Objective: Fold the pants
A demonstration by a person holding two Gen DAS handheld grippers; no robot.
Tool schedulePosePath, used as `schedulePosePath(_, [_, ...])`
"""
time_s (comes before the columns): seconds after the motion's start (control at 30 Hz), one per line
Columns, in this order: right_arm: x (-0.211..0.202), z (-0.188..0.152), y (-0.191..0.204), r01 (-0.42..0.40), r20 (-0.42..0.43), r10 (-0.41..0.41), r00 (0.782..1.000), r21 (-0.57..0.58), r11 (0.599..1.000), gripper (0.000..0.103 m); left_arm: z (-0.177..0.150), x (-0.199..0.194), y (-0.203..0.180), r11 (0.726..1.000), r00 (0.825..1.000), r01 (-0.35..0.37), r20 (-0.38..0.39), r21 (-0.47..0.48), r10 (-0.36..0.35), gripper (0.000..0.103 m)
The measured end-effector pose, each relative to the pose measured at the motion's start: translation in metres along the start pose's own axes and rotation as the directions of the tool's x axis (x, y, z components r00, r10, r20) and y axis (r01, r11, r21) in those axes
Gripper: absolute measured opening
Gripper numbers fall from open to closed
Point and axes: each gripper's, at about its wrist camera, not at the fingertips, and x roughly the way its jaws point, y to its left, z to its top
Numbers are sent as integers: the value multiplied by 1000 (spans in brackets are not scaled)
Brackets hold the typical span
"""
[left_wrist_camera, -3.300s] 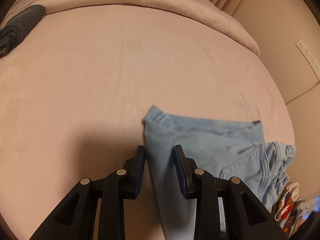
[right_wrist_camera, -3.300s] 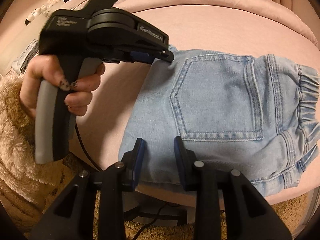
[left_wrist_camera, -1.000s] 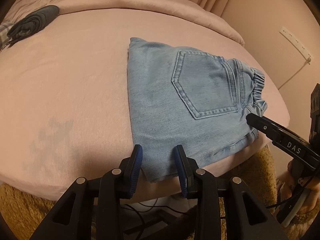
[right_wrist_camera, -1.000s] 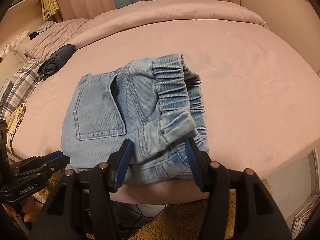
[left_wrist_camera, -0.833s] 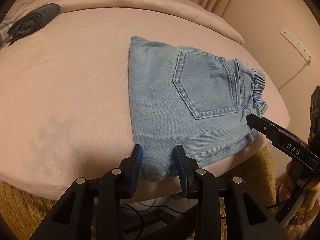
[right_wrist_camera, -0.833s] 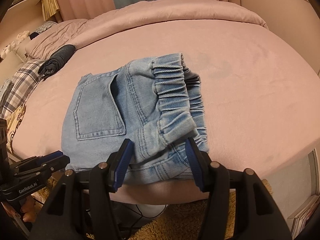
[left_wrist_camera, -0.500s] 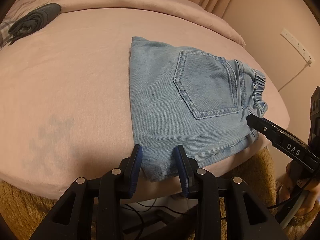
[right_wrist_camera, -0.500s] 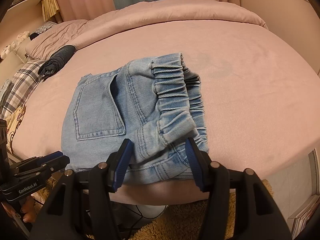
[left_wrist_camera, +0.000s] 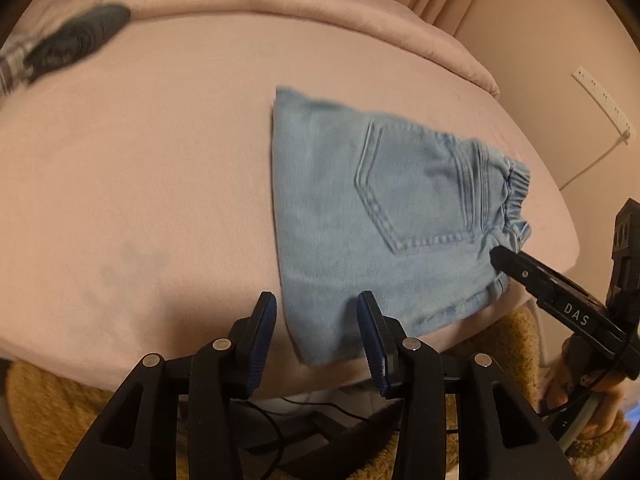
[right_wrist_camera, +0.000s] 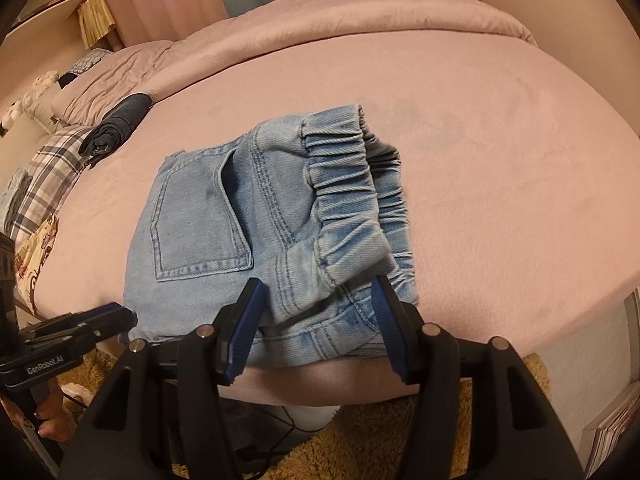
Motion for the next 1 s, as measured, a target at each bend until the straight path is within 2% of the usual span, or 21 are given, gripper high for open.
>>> schedulePosePath(0.13, [-2, 4, 2, -19, -18, 19, 1000, 2, 1000, 67, 15, -16, -8, 999, 999, -20, 38, 33, 19, 63])
schedulePosePath(0.23, [-7, 7, 5, -38, -44, 39, 998, 7, 999, 84, 26, -20, -10, 999, 998, -19, 55, 47, 16, 76])
schedulePosePath(0.27, [-9, 9, 3, -48, -46, 49, 998, 19, 999, 93, 29, -20, -9, 999, 998, -22, 60, 47, 19, 76])
schedulePosePath(0.3, [-12, 11, 1, -56, -42, 58, 997, 33, 998, 97, 33, -19, -9, 998, 998, -28, 62, 48, 25, 76])
schedulePosePath(0.4, [-29, 23, -7, -50, 16, 49, 999, 37, 998, 103, 42, -11, -7, 998, 998, -39, 56, 50, 36, 76])
schedulePosePath(0.47, [-36, 32, -15, -32, 60, 29, 998, 45, 998, 102, 49, 0, -6, 998, 998, -38, 48, 52, 35, 79])
schedulePosePath(0.5, [-35, 37, -23, -25, 64, 21, 998, 64, 998, 102, 49, 4, -3, 998, 999, -38, 41, 52, 36, 84])
schedulePosePath(0.53, [-32, 40, -29, -26, 57, 21, 998, 83, 996, 102, 50, 12, 0, 998, 999, -43, 24, 48, 41, 85])
schedulePosePath(0.6, [-20, 47, -42, -54, 20, 52, 998, 135, 989, 102, 52, 23, 2, 998, 999, -41, -1, 43, 41, 85])
schedulePosePath(0.67, [-13, 48, -47, -100, 6, 100, 995, 164, 981, 102, 54, 35, 5, 1000, 999, 2, -34, 23, -1, 85])
schedulePosePath(0.8, [11, 48, -48, -207, -49, 221, 974, 205, 957, 102, 61, 56, 12, 999, 996, 34, -83, -21, -36, 86])
schedulePosePath(0.93, [41, 45, -43, -192, -143, 224, 964, 206, 960, 102, 64, 68, 12, 997, 994, 73, -75, -27, -74, 93])
schedulePosePath(1.0, [52, 41, -40, -186, -165, 222, 961, 205, 961, 103, 64, 72, 9, 998, 995, 64, -74, -13, -65, 94])
